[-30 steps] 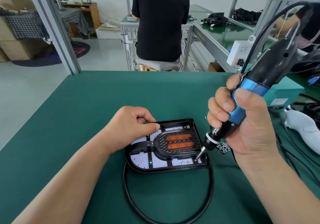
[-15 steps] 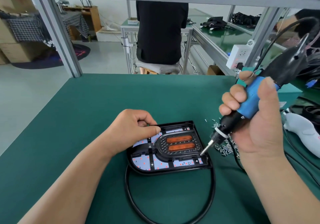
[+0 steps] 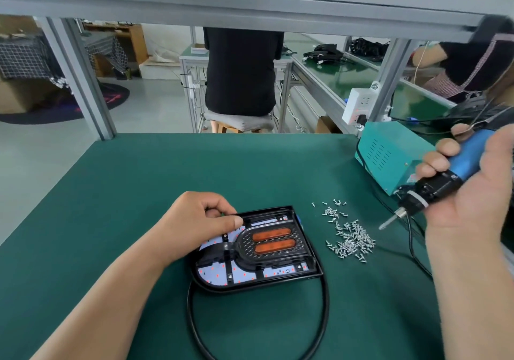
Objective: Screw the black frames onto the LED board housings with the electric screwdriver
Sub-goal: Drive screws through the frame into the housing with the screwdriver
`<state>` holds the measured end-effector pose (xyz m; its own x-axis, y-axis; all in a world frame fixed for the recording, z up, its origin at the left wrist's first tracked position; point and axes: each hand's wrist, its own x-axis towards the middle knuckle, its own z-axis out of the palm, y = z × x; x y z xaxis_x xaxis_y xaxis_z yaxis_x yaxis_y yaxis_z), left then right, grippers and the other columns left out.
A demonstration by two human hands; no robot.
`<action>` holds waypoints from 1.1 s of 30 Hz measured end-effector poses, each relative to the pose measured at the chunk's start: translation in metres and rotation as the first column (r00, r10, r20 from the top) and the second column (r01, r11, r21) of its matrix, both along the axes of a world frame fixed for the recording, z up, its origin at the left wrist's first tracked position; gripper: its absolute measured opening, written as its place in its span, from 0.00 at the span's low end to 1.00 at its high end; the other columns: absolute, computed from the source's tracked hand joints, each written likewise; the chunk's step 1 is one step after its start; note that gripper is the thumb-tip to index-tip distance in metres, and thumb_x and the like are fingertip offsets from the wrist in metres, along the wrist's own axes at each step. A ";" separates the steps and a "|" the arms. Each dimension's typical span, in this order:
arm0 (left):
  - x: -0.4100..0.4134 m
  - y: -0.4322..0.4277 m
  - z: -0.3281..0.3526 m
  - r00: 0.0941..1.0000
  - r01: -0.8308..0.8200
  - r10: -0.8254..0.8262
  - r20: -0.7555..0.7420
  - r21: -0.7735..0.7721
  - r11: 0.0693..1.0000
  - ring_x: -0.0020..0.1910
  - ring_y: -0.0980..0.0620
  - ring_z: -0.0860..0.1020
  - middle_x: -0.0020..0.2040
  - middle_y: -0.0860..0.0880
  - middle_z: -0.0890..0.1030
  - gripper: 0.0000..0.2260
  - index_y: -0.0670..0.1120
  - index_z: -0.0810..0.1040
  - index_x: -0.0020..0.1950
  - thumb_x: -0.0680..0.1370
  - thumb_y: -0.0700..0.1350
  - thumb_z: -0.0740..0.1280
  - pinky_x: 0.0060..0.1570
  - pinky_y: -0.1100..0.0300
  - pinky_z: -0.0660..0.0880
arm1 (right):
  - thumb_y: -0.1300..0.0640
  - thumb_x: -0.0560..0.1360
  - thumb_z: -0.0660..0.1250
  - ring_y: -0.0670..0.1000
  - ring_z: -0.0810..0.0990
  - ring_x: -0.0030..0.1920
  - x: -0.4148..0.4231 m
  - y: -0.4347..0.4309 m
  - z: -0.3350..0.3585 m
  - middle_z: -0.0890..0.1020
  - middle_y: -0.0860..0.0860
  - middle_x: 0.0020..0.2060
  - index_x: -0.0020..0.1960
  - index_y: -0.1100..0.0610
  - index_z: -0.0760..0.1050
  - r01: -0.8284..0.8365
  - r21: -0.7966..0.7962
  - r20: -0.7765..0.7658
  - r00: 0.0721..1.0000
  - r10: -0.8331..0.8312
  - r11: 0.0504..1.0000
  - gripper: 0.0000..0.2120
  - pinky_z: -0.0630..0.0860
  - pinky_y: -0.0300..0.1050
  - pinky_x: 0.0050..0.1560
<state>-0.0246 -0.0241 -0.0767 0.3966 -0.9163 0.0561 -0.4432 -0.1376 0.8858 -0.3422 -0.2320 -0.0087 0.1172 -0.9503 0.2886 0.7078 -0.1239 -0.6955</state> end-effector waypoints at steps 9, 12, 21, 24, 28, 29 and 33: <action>0.003 0.000 -0.002 1.000 -0.006 0.006 0.027 0.003 1.000 0.28 0.55 0.64 0.27 0.54 0.67 0.06 0.52 0.87 0.41 0.73 0.50 0.81 0.30 0.68 0.65 | 0.47 0.76 0.71 0.51 0.73 0.29 -0.024 -0.017 0.007 0.77 0.51 0.35 0.51 0.52 0.73 0.106 0.045 -0.313 0.946 -0.087 0.993 0.11 0.73 0.41 0.31; 0.003 0.000 -0.002 1.000 -0.005 0.005 0.028 0.001 1.000 0.28 0.55 0.64 0.28 0.53 0.67 0.05 0.52 0.87 0.42 0.73 0.50 0.81 0.29 0.67 0.64 | 0.51 0.78 0.70 0.53 0.74 0.27 -0.018 -0.018 0.003 0.78 0.53 0.34 0.53 0.53 0.72 0.097 0.016 -0.429 0.900 -0.081 0.995 0.09 0.74 0.43 0.28; 0.004 0.000 -0.003 0.999 -0.006 0.006 0.051 -0.002 1.000 0.29 0.54 0.66 0.30 0.49 0.71 0.04 0.54 0.88 0.43 0.72 0.52 0.81 0.30 0.69 0.66 | 0.60 0.81 0.68 0.54 0.76 0.29 -0.013 -0.019 -0.004 0.78 0.56 0.38 0.57 0.58 0.73 0.069 0.021 -0.668 0.743 -0.038 0.997 0.07 0.76 0.47 0.30; 0.005 -0.001 -0.004 0.999 -0.003 0.003 0.053 0.005 1.000 0.28 0.54 0.66 0.30 0.49 0.69 0.05 0.54 0.88 0.43 0.72 0.52 0.81 0.30 0.69 0.66 | 0.58 0.81 0.70 0.54 0.77 0.31 -0.013 -0.024 -0.009 0.79 0.56 0.39 0.58 0.59 0.74 0.080 -0.009 -0.738 0.672 -0.061 0.997 0.09 0.77 0.49 0.32; 0.006 0.000 -0.004 0.999 0.004 -0.004 0.039 0.013 1.000 0.28 0.54 0.67 0.29 0.49 0.69 0.05 0.54 0.88 0.43 0.72 0.52 0.81 0.31 0.70 0.68 | 0.53 0.79 0.74 0.51 0.81 0.32 -0.011 -0.030 -0.020 0.82 0.54 0.42 0.58 0.54 0.76 0.108 -0.093 -0.835 0.533 -0.136 0.990 0.11 0.81 0.48 0.32; 0.006 0.000 -0.003 0.999 0.005 -0.006 0.035 0.014 1.000 0.28 0.54 0.67 0.29 0.49 0.69 0.05 0.54 0.88 0.43 0.72 0.52 0.81 0.31 0.70 0.68 | 0.52 0.78 0.74 0.50 0.81 0.32 -0.010 -0.032 -0.022 0.83 0.53 0.43 0.57 0.53 0.76 0.115 -0.098 -0.852 0.503 -0.143 0.989 0.12 0.81 0.48 0.32; 0.005 0.000 -0.002 1.000 0.007 -0.008 0.025 0.033 0.999 0.30 0.52 0.70 0.31 0.46 0.74 0.05 0.54 0.88 0.45 0.72 0.53 0.81 0.33 0.68 0.71 | 0.51 0.68 0.70 0.51 0.80 0.33 -0.005 -0.034 -0.029 0.82 0.54 0.42 0.53 0.55 0.76 0.113 -0.074 -0.925 0.363 -0.111 0.991 0.15 0.80 0.50 0.34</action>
